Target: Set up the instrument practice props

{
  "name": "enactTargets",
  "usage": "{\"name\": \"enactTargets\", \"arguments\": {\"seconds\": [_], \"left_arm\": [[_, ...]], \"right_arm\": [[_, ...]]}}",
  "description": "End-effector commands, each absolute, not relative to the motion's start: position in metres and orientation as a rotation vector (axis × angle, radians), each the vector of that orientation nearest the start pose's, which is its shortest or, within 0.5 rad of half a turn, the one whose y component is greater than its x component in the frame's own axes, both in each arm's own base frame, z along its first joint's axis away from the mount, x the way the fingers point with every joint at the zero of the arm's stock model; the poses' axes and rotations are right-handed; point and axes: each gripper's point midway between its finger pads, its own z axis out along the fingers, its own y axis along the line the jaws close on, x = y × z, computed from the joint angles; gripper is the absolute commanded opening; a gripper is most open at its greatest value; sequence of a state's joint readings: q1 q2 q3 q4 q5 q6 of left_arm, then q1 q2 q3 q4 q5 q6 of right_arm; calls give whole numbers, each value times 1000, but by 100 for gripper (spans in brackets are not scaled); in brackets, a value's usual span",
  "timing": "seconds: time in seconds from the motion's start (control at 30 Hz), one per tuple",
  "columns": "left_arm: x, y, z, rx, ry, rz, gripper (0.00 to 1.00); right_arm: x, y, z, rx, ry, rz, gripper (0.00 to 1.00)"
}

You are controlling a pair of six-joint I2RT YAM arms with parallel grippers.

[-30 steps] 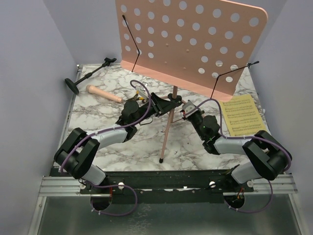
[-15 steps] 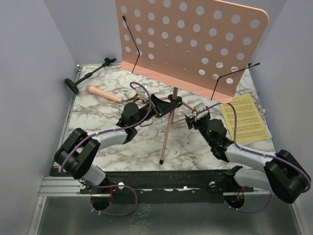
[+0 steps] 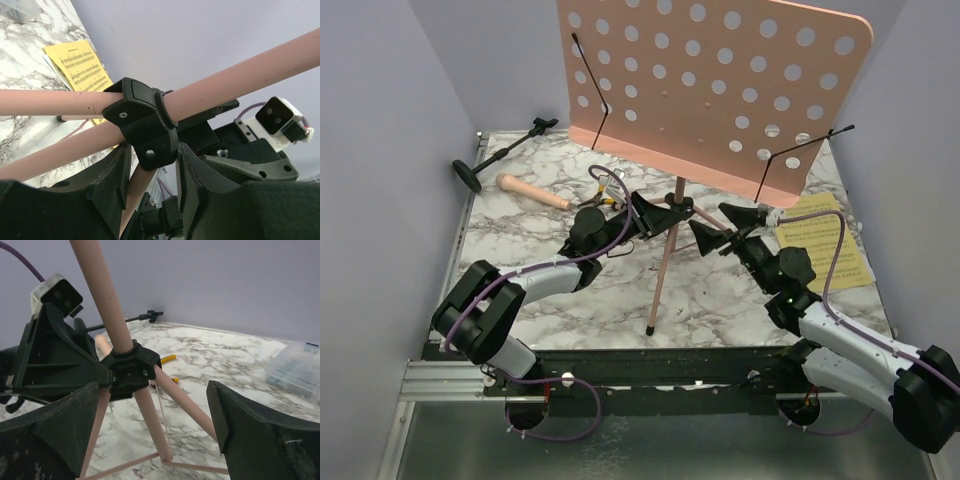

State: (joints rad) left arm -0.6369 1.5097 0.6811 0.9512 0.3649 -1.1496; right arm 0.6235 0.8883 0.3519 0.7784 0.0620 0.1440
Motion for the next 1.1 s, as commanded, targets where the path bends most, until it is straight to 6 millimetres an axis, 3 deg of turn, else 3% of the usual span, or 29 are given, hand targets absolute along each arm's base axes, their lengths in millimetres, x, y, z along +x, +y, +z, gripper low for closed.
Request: {"name": "enactTargets", "arguments": {"seconds": [0.0,0.27,0.53,0.6,0.7,0.87,0.93,1.07], "left_arm": [[301,-334,169,-183,1990,-1505,0],[299,-337,170,-173,2000,-1505,0],[297,-342,167,-176,2020,-1487,0],[297,-342,166,-177,2024,-1479,0],[296,-340,158,-190,2042,-1459,0],[292,-336,139,-228,2089,-1422,0],[290,-333,129,-244,2110,-1401,0],[283,-328,111,-268,2154,-1373,0]], "right_arm": [[286,217,305,-238,1220,815,95],[300,237,334,-288,1153,915,90],[326,258,341,-384,1137,862,74],[332,262,345,-401,1119,849,63],[339,264,355,-403,1096,825,34],[344,267,380,-463,1022,801,8],[345,267,388,-498,993,807,1],[349,267,401,-540,960,810,0]]}}
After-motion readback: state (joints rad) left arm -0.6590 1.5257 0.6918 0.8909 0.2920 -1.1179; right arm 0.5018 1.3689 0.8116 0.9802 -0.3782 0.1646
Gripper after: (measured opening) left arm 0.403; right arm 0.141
